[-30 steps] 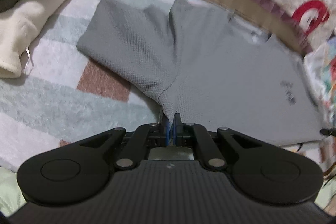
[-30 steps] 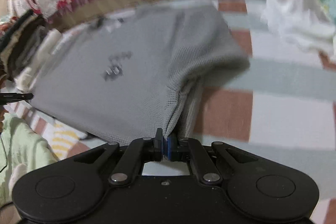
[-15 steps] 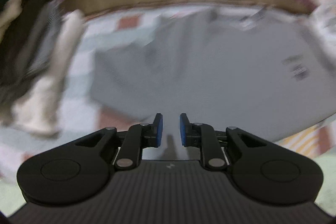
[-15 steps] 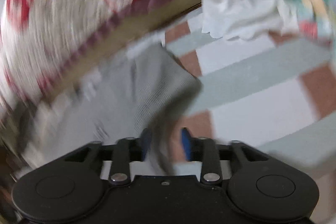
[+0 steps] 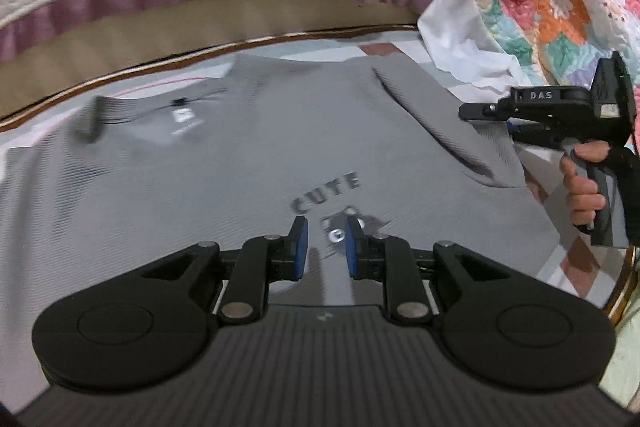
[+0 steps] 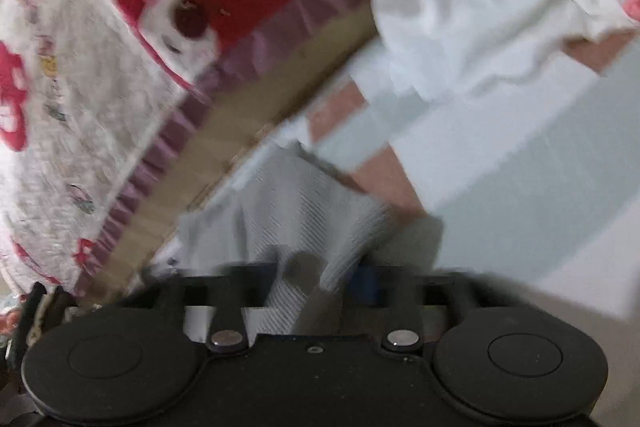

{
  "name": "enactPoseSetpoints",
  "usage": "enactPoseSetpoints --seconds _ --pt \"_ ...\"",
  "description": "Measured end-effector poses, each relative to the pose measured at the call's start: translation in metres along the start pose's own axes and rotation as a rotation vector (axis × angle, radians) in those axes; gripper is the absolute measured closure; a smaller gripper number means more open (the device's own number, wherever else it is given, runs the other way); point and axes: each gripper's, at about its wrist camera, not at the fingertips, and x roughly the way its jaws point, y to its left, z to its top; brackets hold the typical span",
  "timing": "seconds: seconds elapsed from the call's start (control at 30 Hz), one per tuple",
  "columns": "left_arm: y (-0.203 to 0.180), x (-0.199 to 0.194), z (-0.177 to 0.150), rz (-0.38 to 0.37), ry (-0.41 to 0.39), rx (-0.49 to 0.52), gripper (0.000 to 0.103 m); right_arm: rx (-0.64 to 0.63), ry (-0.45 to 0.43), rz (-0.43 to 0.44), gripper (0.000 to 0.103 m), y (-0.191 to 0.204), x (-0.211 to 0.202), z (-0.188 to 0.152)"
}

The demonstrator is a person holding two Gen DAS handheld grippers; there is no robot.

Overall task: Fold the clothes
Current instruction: 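Open both grippers and release the shirt flat on the mat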

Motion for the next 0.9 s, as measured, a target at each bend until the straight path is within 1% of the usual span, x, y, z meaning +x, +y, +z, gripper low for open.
enactPoseSetpoints --seconds 0.03,0.07,0.13,0.17,0.23,0.3,0.33,0.4,0.47,0.53,0.6,0.63,0.67,0.7,0.73,0.83,0.87,0.9 --pt "-0.002 0.005 0.000 -0.001 0.005 -0.012 0.084 -0.037 -0.021 0.004 0.096 0.003 -0.007 0.002" --pt "-0.003 0.008 0.000 -0.006 0.007 -0.029 0.084 -0.088 -0.053 -0.013 0.096 0.011 -0.021 0.005" --pt "-0.003 0.018 0.001 -0.027 0.013 -0.076 0.084 -0.178 -0.097 -0.079 0.097 0.021 -0.048 0.006" --pt "-0.003 0.025 0.003 -0.031 0.022 -0.091 0.084 -0.188 -0.098 -0.133 0.097 0.018 -0.057 0.006" --pt "-0.003 0.037 0.004 -0.022 0.053 -0.106 0.084 -0.132 -0.049 -0.219 0.098 0.000 -0.060 0.008" --pt "-0.003 0.042 0.000 0.002 0.083 -0.102 0.084 -0.001 0.011 -0.260 0.098 -0.022 -0.059 0.006" --pt "-0.003 0.043 -0.003 0.012 0.091 -0.100 0.084 0.046 0.043 -0.274 0.098 -0.027 -0.060 0.003" --pt "-0.001 0.037 -0.009 0.019 0.089 -0.109 0.083 0.073 0.061 -0.289 0.098 -0.025 -0.065 -0.002" --pt "0.003 0.030 -0.017 0.034 0.090 -0.125 0.082 0.079 0.057 -0.289 0.098 -0.022 -0.069 -0.003" --pt "0.008 0.025 -0.024 0.047 0.075 -0.135 0.082 0.079 0.046 -0.282 0.098 -0.018 -0.070 -0.002" --pt "0.014 0.021 -0.028 0.044 0.060 -0.158 0.082 0.084 0.042 -0.273 0.097 -0.018 -0.069 -0.003" --pt "0.016 0.021 -0.029 0.041 0.056 -0.172 0.082 0.105 0.038 -0.265 0.092 -0.020 -0.071 -0.005" --pt "0.017 0.021 -0.028 0.040 0.055 -0.184 0.082 0.141 0.030 -0.245 0.091 -0.023 -0.072 -0.007" --pt "0.016 0.022 -0.028 0.039 0.054 -0.187 0.080 0.182 0.026 -0.224 0.087 -0.027 -0.072 -0.008" --pt "0.015 0.022 -0.027 0.036 0.052 -0.184 0.077 0.215 0.027 -0.202 0.076 -0.031 -0.070 -0.008" --pt "0.010 0.025 -0.023 0.014 0.045 -0.174 0.074 0.209 0.021 -0.122 0.070 -0.035 -0.057 -0.006" --pt "0.009 0.026 -0.021 0.005 0.042 -0.176 0.074 0.201 0.015 -0.103 0.070 -0.036 -0.052 -0.005" --pt "0.009 0.027 -0.019 -0.004 0.040 -0.191 0.074 0.170 -0.006 -0.108 0.071 -0.033 -0.047 -0.001"
